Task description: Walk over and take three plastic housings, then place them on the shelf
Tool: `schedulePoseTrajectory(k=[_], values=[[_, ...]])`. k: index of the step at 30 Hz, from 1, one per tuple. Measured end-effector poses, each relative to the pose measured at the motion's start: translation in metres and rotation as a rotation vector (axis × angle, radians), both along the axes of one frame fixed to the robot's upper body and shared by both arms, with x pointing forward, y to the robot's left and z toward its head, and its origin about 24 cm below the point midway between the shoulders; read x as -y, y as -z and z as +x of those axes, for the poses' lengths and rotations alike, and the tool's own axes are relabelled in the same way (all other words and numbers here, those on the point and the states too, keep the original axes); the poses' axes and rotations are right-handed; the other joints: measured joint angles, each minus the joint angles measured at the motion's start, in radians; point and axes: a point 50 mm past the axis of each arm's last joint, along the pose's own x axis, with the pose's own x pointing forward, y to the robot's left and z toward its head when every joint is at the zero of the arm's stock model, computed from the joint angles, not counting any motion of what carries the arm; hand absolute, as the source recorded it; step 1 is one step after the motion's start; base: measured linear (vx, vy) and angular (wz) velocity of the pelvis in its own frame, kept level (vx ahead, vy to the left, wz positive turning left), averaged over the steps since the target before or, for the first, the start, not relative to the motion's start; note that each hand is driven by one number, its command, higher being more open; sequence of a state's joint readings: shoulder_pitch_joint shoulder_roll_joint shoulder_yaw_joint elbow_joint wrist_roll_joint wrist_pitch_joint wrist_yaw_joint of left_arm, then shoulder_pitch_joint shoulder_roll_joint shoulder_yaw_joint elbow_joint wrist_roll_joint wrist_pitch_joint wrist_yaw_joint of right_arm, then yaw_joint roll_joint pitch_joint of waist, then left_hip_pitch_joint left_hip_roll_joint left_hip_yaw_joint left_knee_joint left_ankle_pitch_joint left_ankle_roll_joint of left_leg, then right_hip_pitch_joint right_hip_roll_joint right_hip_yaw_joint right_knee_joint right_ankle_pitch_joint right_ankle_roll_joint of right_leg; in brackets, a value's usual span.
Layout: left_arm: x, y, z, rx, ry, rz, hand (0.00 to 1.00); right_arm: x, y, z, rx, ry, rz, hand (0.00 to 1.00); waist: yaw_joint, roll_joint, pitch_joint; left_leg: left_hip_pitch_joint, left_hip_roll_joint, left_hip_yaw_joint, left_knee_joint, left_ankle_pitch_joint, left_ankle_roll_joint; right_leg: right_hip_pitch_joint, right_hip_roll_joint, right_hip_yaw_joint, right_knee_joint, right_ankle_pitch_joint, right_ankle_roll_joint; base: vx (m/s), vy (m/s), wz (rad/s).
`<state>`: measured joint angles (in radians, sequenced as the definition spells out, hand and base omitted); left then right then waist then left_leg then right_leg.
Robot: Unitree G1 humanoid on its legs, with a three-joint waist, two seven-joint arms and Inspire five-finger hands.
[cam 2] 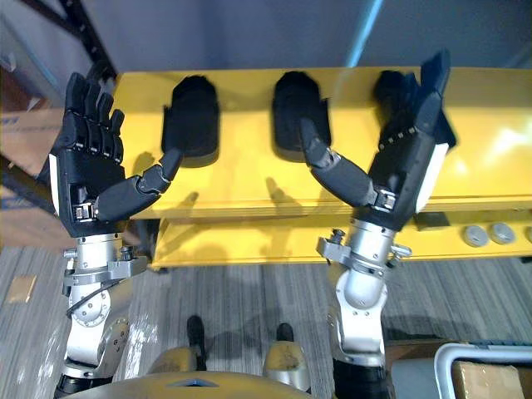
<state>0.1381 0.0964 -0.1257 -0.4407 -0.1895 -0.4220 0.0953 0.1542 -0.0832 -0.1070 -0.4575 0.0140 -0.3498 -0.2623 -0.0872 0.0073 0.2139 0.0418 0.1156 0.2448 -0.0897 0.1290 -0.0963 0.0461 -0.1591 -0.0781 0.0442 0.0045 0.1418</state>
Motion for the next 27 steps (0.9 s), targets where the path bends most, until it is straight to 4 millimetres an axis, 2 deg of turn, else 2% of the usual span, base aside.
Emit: schedulePoseTrajectory(k=[1,4,7,10,12,13,15,16,19,23,25,26,27], values=[[0.005,0.0,-0.001,0.005,0.051,0.027,1.0,0.009,0.012,-0.007,-0.082,0.038,-0.004,1.0,-0.007,0.004,-0.019,0.005,0.006,0.026,0.0,-0.013,-0.008,-0.009,0.006,0.026,-0.006,0.001,0.0,0.0,-0.007,-0.45],[0.016,0.007,-0.004,-0.014,0.153,0.086,1.0,0.022,0.031,-0.02,-0.209,0.104,-0.005,1.0,-0.037,0.022,-0.035,0.005,0.011,0.074,0.0,-0.017,-0.005,-0.035,0.012,0.071,-0.016,0.013,0.002,0.0,-0.006,-0.47],[0.026,0.02,-0.003,-0.058,0.263,0.165,1.0,0.03,0.044,-0.026,-0.273,0.155,0.011,1.0,-0.063,0.033,-0.042,0.01,0.016,0.105,0.0,-0.019,-0.007,-0.049,0.019,0.1,-0.02,0.021,0.002,0.01,-0.008,-0.38],[0.044,0.048,-0.001,-0.177,0.44,0.226,1.0,0.046,0.075,-0.029,-0.397,0.254,0.05,1.0,-0.089,0.037,-0.063,0.017,0.02,0.136,0.0,-0.026,-0.014,-0.058,0.025,0.128,-0.03,0.028,0.004,0.01,-0.007,-0.27],[0.056,0.078,-0.002,-0.33,0.526,0.261,1.0,0.063,0.112,-0.037,-0.539,0.351,0.13,1.0,-0.103,0.046,-0.076,0.018,0.02,0.149,0.0,-0.031,-0.014,-0.064,0.025,0.142,-0.03,0.029,0.005,0.02,0.002,-0.17],[0.057,0.086,-0.002,-0.371,0.539,0.27,1.0,0.066,0.121,-0.04,-0.574,0.379,0.152,1.0,-0.106,0.049,-0.078,0.018,0.02,0.151,0.0,-0.032,-0.014,-0.064,0.025,0.143,-0.03,0.029,0.005,0.01,0.002,-0.08],[0.057,0.122,-0.005,-0.555,0.569,0.301,1.0,0.083,0.158,-0.061,-0.726,0.545,0.213,1.0,-0.108,0.056,-0.084,0.022,0.027,0.162,0.0,-0.038,-0.016,-0.066,0.026,0.152,-0.03,0.029,0.005,0.01,-0.006,-0.1],[0.057,0.134,-0.007,-0.62,0.578,0.313,1.0,0.089,0.168,-0.069,-0.772,0.594,0.236,1.0,-0.108,0.058,-0.087,0.023,0.027,0.164,0.0,-0.039,-0.016,-0.066,0.025,0.153,-0.03,0.029,0.005,0.02,-0.01,-0.08],[0.049,0.176,-0.021,-0.844,0.601,0.37,1.0,0.1,0.202,-0.098,-0.93,0.735,0.314,1.0,-0.109,0.06,-0.095,0.036,0.028,0.169,0.0,-0.042,-0.017,-0.058,0.024,0.157,-0.028,0.027,0.004,0.01,0.0,-0.06],[0.03,0.215,-0.039,-1.063,0.531,0.342,1.0,0.096,0.229,-0.116,-1.061,0.779,0.412,1.0,-0.108,0.05,-0.099,0.037,0.027,0.154,0.0,-0.042,-0.018,-0.049,0.024,0.142,-0.028,0.021,0.005,-0.02,-0.008,0.09],[0.008,0.24,-0.053,-1.211,0.4,0.311,1.0,0.09,0.243,-0.124,-1.143,0.808,0.445,1.0,-0.098,0.038,-0.101,0.036,0.026,0.135,-0.001,-0.044,-0.02,-0.044,0.022,0.121,-0.029,0.013,-0.003,-0.07,-0.016,0.19],[0.008,0.24,-0.053,-1.211,0.4,0.311,1.0,0.09,0.243,-0.124,-1.143,0.808,0.445,1.0,-0.098,0.038,-0.101,0.036,0.026,0.135,-0.001,-0.044,-0.02,-0.044,0.022,0.121,-0.029,0.013,-0.003,-0.06,-0.004,0.21],[-0.011,0.254,-0.062,-1.309,0.259,0.267,1.0,0.086,0.255,-0.134,-1.206,0.82,0.532,1.0,-0.074,0.025,-0.106,0.036,0.02,0.12,-0.001,-0.044,-0.017,-0.035,0.021,0.107,-0.03,0.011,-0.003,-0.02,-0.003,0.26]])
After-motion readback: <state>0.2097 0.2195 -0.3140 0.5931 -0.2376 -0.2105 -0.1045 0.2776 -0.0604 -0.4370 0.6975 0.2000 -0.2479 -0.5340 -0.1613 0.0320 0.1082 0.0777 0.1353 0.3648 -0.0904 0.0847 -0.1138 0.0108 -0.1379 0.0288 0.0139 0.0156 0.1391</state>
